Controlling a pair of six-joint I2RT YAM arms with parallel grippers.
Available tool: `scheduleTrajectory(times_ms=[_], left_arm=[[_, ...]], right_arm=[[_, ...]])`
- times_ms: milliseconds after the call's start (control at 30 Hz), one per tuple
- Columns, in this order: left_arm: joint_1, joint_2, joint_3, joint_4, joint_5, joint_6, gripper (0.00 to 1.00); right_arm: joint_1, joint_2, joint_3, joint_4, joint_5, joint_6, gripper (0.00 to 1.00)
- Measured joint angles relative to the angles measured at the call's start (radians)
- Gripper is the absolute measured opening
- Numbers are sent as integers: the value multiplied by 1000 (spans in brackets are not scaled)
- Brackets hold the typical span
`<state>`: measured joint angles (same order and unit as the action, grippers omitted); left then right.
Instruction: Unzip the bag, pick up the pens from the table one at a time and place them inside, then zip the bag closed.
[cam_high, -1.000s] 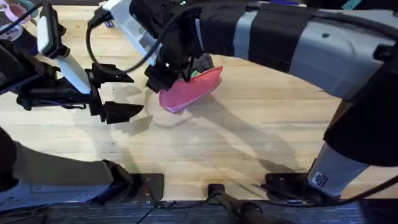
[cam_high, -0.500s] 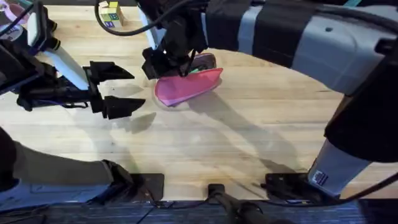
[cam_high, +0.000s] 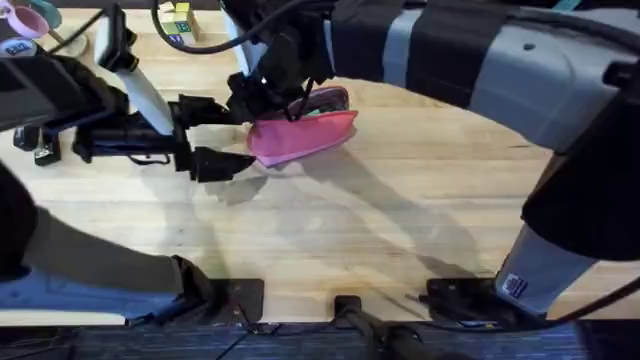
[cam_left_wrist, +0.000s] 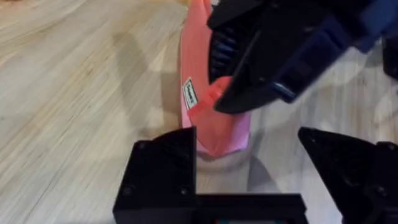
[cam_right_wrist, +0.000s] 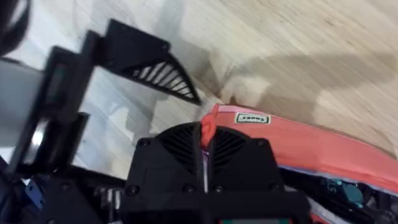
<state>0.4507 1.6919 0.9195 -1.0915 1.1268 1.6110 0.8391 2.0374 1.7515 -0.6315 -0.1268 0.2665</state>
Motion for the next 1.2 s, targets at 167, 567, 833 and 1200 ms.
scheduleTrajectory(times_ms=[167,567,833,1200], left_arm=[[-38,95,0,53,69,-20,992],[-124,170,-1,154,160,-33,801],[-124,170,-1,164,169,-37,274],[-125,170,0,165,180,-37,41]], right_arm=[[-2,0,0,0,0,0,34],[-2,0,0,1,0,3,34],[-4,0,0,-1,-4,3,34],[-81,0,0,-16,-43,15,33]])
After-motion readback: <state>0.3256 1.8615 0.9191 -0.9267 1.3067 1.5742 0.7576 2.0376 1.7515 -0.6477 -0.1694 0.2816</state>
